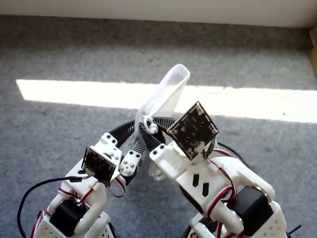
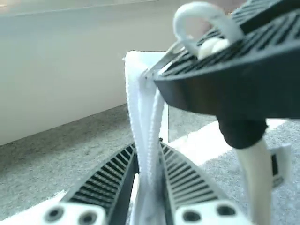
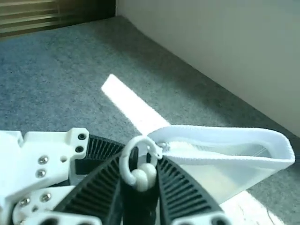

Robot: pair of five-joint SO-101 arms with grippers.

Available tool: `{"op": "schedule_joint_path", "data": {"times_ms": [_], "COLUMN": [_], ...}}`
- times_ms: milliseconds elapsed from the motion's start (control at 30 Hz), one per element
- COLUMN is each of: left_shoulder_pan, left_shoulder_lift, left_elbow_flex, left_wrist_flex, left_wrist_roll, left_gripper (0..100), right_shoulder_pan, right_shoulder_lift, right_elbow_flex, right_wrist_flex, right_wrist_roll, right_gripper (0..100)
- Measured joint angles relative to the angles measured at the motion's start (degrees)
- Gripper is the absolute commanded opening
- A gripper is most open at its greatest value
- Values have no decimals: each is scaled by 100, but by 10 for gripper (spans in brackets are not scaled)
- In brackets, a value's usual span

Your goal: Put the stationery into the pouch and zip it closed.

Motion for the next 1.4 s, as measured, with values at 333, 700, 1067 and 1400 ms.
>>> {"op": "schedule_joint_path", "data": {"times_ms": [333,700,1067,1400], "left_shoulder_pan": [0,0,0,0], "left_shoulder_lift": [-26,-26,44,53], "left_elbow_flex": [-88,-88,-281,-651], "left_wrist_flex": [26,35,132,141], "left_wrist_roll": [-18,-18,-9,0], "left_gripper": [5,20,108,159], "right_shoulder_pan": [1029,958,176,-237], "right_shoulder_lift": [9,0,-123,-123], "right_elbow_flex": [18,0,-9,-9], "right_wrist_flex": [-642,-492,-299,-167], "right_wrist_roll": [-712,-712,-475,-343], "right_gripper": [6,6,6,6]}}
